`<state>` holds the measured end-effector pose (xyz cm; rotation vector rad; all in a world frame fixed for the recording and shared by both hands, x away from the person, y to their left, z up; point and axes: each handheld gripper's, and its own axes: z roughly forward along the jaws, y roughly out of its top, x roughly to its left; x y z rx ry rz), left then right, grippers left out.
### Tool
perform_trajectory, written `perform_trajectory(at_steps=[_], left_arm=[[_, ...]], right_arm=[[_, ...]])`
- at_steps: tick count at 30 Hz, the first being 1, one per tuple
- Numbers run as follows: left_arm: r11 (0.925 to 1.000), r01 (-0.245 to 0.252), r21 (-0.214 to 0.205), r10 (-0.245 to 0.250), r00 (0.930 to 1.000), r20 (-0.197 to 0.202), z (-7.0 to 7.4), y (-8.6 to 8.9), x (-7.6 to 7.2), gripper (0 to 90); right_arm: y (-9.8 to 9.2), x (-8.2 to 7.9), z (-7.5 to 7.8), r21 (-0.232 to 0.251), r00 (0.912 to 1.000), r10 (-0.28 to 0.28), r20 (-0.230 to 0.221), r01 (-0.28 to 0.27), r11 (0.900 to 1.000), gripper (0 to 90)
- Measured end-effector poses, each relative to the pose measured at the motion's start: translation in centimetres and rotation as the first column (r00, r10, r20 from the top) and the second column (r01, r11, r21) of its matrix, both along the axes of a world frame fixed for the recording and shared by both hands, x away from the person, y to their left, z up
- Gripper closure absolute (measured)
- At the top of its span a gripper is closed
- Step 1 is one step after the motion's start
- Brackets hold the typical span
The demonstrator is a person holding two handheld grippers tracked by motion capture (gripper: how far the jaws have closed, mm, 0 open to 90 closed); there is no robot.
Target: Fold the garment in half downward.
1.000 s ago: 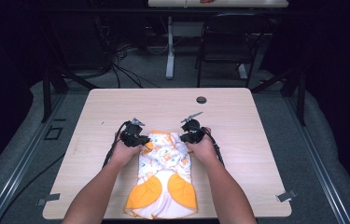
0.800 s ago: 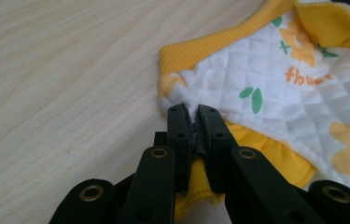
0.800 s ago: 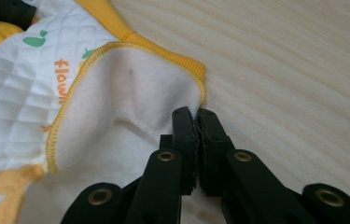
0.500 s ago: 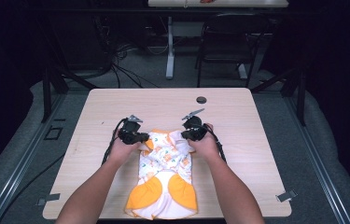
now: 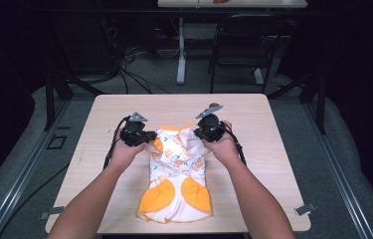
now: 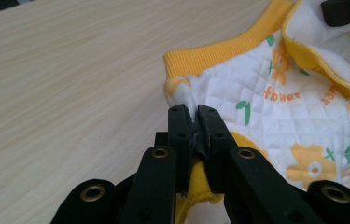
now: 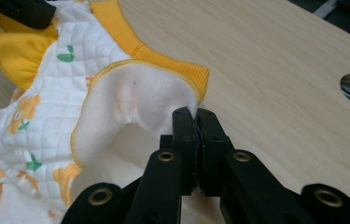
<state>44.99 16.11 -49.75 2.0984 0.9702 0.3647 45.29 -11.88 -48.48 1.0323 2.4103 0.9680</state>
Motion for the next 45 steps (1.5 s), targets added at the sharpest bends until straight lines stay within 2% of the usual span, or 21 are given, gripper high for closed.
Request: perform_trajectory(at_steps=[2,5,11,15,20,28,33,35,37,40,43,45], left_arm=[[1.0000,-0.002,-0.004,0.002,0.9999,0.012,0.5,0.1,0.0,84.6],[1.0000,-0.005,-0.001,0.005,0.9994,0.035,1.3,0.1,-0.1,84.6],[1.0000,-0.005,-0.006,0.006,0.9960,0.090,3.0,0.5,-0.2,84.6],[0.9999,0.015,0.000,-0.015,0.9943,0.105,3.3,0.7,-0.6,84.6],[0.9989,0.044,0.017,-0.045,0.9937,0.103,2.4,1.0,-1.7,84.6],[0.9976,0.069,0.004,-0.069,0.9929,0.097,1.2,1.5,-3.2,84.6],[0.9969,0.079,-0.004,-0.078,0.9931,0.087,0.6,1.8,-3.9,84.6],[0.9963,0.086,-0.003,-0.085,0.9928,0.084,0.3,1.8,-4.3,84.6],[0.9955,0.095,-0.005,-0.094,0.9926,0.077,-0.1,1.8,-4.7,84.5],[0.9947,0.102,-0.016,-0.101,0.9926,0.068,-0.6,1.9,-5.2,84.5],[0.9939,0.110,-0.012,-0.109,0.9921,0.061,-1.2,2.0,-5.7,84.5],[0.9932,0.114,-0.024,-0.112,0.9921,0.055,-1.6,2.1,-6.2,84.5]], right_arm=[[0.0,-0.1,0.4,0.013,0.9999,0.004,0.011,-0.004,0.9999,87.4],[0.0,-0.3,1.0,-0.005,0.9995,0.013,0.029,-0.013,0.9999,87.4],[0.2,-0.6,2.9,0.008,0.9948,0.028,0.098,-0.029,0.9995,87.3],[0.2,-1.0,3.4,0.004,0.9930,0.038,0.112,-0.038,0.9993,87.3],[0.3,-2.0,2.8,-0.025,0.9904,0.077,0.115,-0.075,0.9969,87.3],[0.4,-3.6,1.9,-0.054,0.9865,0.126,0.105,-0.121,0.9912,87.3],[0.3,-4.6,1.3,-0.054,0.9848,0.146,0.094,-0.142,0.9884,87.3],[0.4,-5.0,1.1,-0.072,0.9829,0.158,0.094,-0.152,0.9858,87.3],[0.3,-5.4,0.9,-0.050,0.9835,0.156,0.091,-0.152,0.9871,87.3],[0.2,-5.9,0.2,-0.061,0.9838,0.162,0.077,-0.157,0.9857,87.2],[0.0,-6.3,-0.3,-0.035,0.9847,0.160,0.069,-0.158,0.9868,87.2],[0.0,-6.7,-0.7,-0.048,0.9839,0.168,0.063,-0.165,0.9852,87.2]])
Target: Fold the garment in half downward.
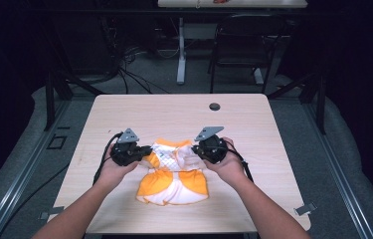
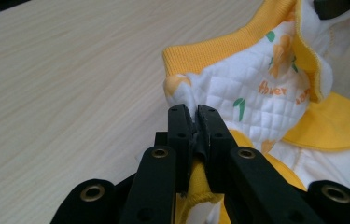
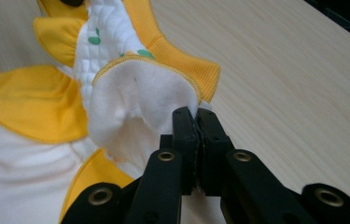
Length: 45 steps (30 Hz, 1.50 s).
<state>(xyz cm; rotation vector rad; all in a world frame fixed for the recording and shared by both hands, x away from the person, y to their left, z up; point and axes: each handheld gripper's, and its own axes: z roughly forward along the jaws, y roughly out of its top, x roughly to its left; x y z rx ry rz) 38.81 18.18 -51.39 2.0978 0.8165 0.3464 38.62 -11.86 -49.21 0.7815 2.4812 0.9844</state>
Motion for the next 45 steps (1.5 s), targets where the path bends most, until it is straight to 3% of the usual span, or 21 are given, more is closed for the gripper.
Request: perform_trajectory(at_steps=[8,13,16,22,27,30,35,39,45], left_arm=[[0.9993,0.018,-0.034,-0.019,0.9994,-0.029,-1.6,0.3,-1.5,84.4],[0.9992,0.028,-0.027,-0.029,0.9985,-0.046,-2.6,0.1,-2.4,84.1],[0.9992,0.023,-0.032,-0.025,0.9981,-0.056,-3.0,0.1,-2.8,83.5],[0.9977,0.024,-0.064,-0.028,0.9974,-0.066,-1.9,0.4,-3.1,75.4],[0.9963,0.017,-0.084,-0.021,0.9988,-0.044,-0.1,0.4,-2.9,72.3],[0.9966,-0.002,-0.083,-0.002,0.9990,-0.044,0.5,0.4,-2.4,74.0],[0.9970,-0.045,-0.063,0.040,0.9967,-0.070,0.2,-0.1,-1.7,88.7],[0.9973,-0.035,-0.064,0.029,0.9953,-0.092,-0.5,-0.6,-1.8,89.9],[0.9973,0.012,-0.072,-0.021,0.9932,-0.115,-1.1,-0.7,-3.2,90.0]], right_arm=[[-0.4,-1.6,-1.8,0.032,0.9995,0.016,-0.027,-0.015,0.9994,87.0],[-0.7,-2.5,-2.6,0.066,0.9988,0.021,-0.044,-0.018,0.9977,86.8],[-0.8,-2.9,-2.8,0.061,0.9984,0.027,-0.049,-0.024,0.9978,86.1],[-1.2,-3.2,-2.2,0.121,0.9973,0.025,-0.069,-0.016,0.9925,75.4],[-1.6,-3.0,-0.9,0.174,0.9976,0.017,-0.067,-0.005,0.9847,70.7],[-1.7,-2.8,-0.5,0.177,0.9983,0.000,-0.058,0.010,0.9841,75.0],[-1.3,-2.1,-0.9,0.143,0.9979,-0.024,-0.061,0.032,0.9892,89.5],[-0.4,-2.1,-1.8,0.131,0.9971,-0.017,-0.075,0.027,0.9910,89.9],[0.5,-3.3,-2.5,0.139,0.9955,0.040,-0.087,-0.027,0.9899,90.0]])
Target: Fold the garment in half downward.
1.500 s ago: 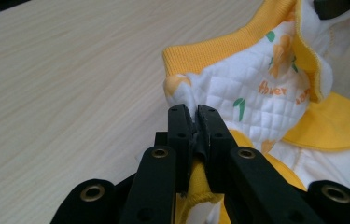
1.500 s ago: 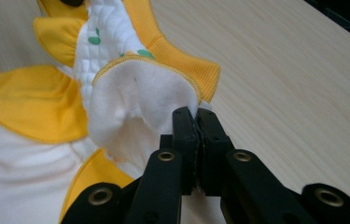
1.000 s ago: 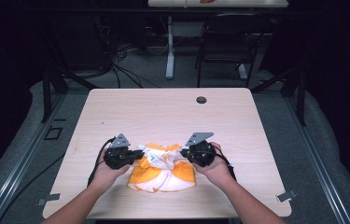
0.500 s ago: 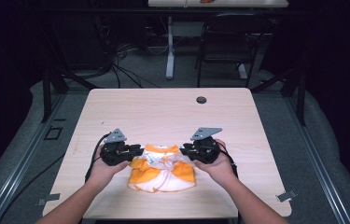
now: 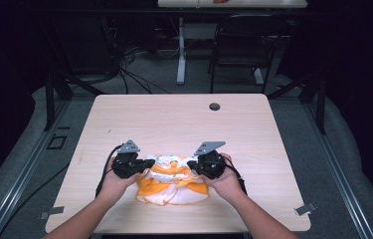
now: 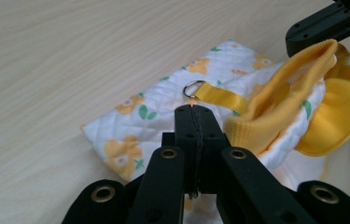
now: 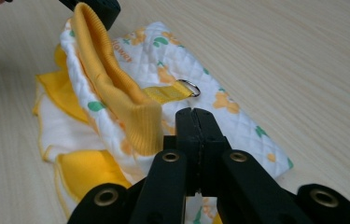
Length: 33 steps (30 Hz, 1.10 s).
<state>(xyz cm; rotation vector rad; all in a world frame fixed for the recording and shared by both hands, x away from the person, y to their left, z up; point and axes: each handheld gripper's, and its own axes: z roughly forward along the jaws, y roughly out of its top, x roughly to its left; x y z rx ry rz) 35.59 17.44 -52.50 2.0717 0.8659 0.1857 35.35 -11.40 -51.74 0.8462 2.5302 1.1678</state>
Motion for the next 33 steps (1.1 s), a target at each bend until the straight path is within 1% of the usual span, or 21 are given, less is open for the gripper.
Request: perform_trajectory(at_steps=[1,4,6,7,9,12,14,17,19,20,25,27,28,29,30,32,33], left_arm=[[0.9999,0.012,0.003,-0.012,0.9999,-0.003,-0.1,0.0,-0.3,90.0],[0.9996,0.029,0.000,-0.029,0.9996,-0.007,-0.5,0.0,-1.0,90.0],[0.9995,0.033,-0.001,-0.033,0.9994,-0.008,-0.8,0.0,-1.6,90.0],[0.9994,0.035,-0.005,-0.035,0.9993,-0.013,-0.8,0.0,-1.8,90.0],[0.9989,0.046,-0.007,-0.047,0.9988,-0.017,-1.1,0.0,-2.4,90.0],[0.9979,0.065,-0.005,-0.065,0.9977,-0.022,-1.5,0.1,-3.0,90.0],[0.9976,0.069,-0.006,-0.069,0.9971,-0.033,-1.8,0.0,-3.5,90.0],[0.9972,0.075,-0.005,-0.075,0.9962,-0.044,-2.3,0.1,-4.1,90.0],[0.9974,0.072,-0.005,-0.072,0.9962,-0.050,-2.6,0.1,-4.3,90.0],[0.9969,0.079,0.004,-0.078,0.9959,-0.046,-2.8,0.1,-4.4,90.0],[0.9960,0.087,0.021,-0.086,0.9948,-0.054,-3.5,0.2,-4.9,89.9],[0.9961,0.086,0.023,-0.084,0.9949,-0.055,-3.7,0.1,-4.9,89.9],[0.9959,0.086,0.026,-0.085,0.9952,-0.049,-3.8,0.1,-5.0,89.9],[0.9955,0.090,0.031,-0.088,0.9947,-0.054,-3.9,0.0,-5.0,89.9],[0.9954,0.089,0.035,-0.087,0.9948,-0.053,-4.0,0.0,-5.0,89.9],[0.9949,0.093,0.041,-0.090,0.9944,-0.054,-4.3,0.0,-5.0,89.9],[0.9948,0.093,0.041,-0.090,0.9944,-0.055,-4.5,0.0,-5.0,89.9]], right_arm=[[0.0,-0.3,0.0,-0.006,0.9999,0.012,-0.002,-0.012,0.9999,90.0],[0.1,-1.0,0.0,-0.004,0.9995,0.030,-0.003,-0.030,0.9995,90.0],[0.0,-1.4,-0.1,-0.002,0.9992,0.040,-0.005,-0.040,0.9992,90.0],[-0.1,-1.7,-0.1,0.010,0.9992,0.040,-0.007,-0.040,0.9992,90.0],[-0.2,-2.0,-0.3,0.004,0.9988,0.047,-0.012,-0.047,0.9989,90.0],[-0.3,-2.6,-0.7,-0.001,0.9982,0.057,-0.021,-0.057,0.9984,90.0],[-0.3,-2.9,-0.9,-0.006,0.9972,0.067,-0.034,-0.068,0.9977,90.0],[-0.4,-3.5,-1.3,0.000,0.9961,0.076,-0.044,-0.076,0.9971,90.0],[-0.3,-3.8,-1.6,-0.001,0.9950,0.085,-0.054,-0.085,0.9964,90.0],[-0.2,-4.0,-1.8,0.006,0.9947,0.087,-0.054,-0.087,0.9962,90.0],[0.1,-4.8,-2.8,-0.024,0.9916,0.108,-0.070,-0.110,0.9936,90.0],[0.1,-4.9,-3.3,-0.027,0.9914,0.104,-0.079,-0.107,0.9939,90.0],[0.0,-5.0,-3.4,-0.030,0.9910,0.104,-0.084,-0.107,0.9938,90.0],[0.0,-5.1,-3.8,-0.025,0.9910,0.098,-0.090,-0.101,0.9945,90.0],[0.0,-5.1,-3.8,-0.037,0.9909,0.097,-0.093,-0.101,0.9942,90.0],[-0.1,-5.2,-4.2,-0.037,0.9899,0.095,-0.105,-0.099,0.9944,90.0],[-0.1,-5.3,-4.4,-0.036,0.9901,0.096,-0.102,-0.100,0.9943,90.0]])
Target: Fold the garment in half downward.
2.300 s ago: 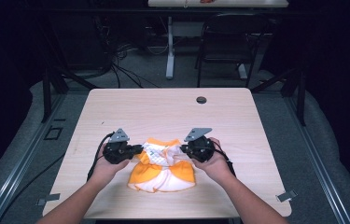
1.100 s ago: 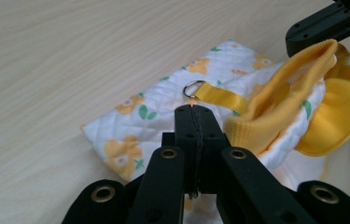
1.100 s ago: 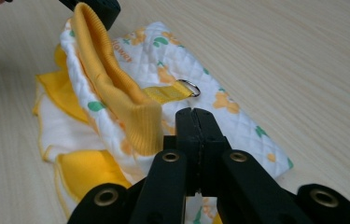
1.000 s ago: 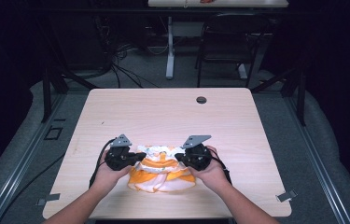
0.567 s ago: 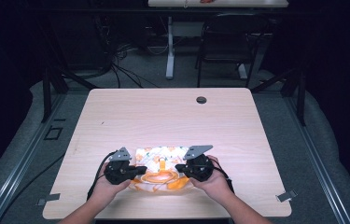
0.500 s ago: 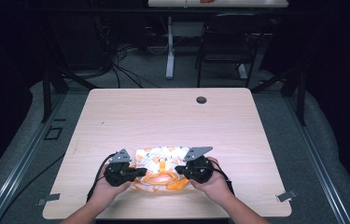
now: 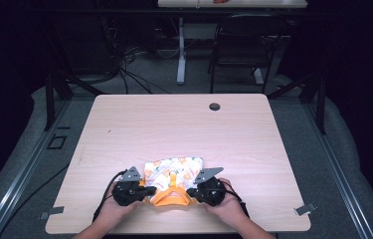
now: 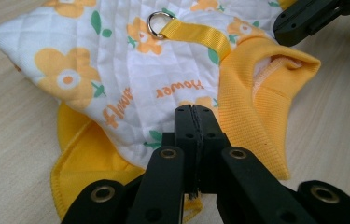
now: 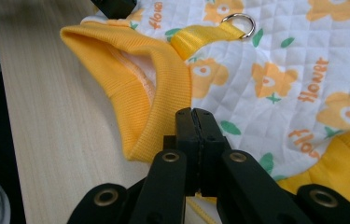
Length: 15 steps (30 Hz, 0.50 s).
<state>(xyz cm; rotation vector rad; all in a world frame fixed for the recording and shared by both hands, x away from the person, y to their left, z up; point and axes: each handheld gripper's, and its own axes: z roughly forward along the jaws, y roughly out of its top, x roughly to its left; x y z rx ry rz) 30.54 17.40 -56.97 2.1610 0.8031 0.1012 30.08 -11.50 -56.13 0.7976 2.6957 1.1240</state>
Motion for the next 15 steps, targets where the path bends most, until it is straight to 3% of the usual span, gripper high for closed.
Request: perform_trajectory(at_steps=[9,15], left_arm=[[0.9999,0.007,0.009,-0.007,0.9999,0.008,-0.5,0.0,-0.1,89.9],[1.0000,0.007,0.004,-0.007,0.9999,0.013,-0.7,0.0,-0.1,89.9]], right_arm=[[-0.4,-0.1,-1.0,-0.024,0.9997,-0.016,-0.020,0.016,0.9996,90.0],[-0.4,-0.1,-1.1,-0.012,0.9990,-0.027,-0.034,0.027,0.9996,90.0]])
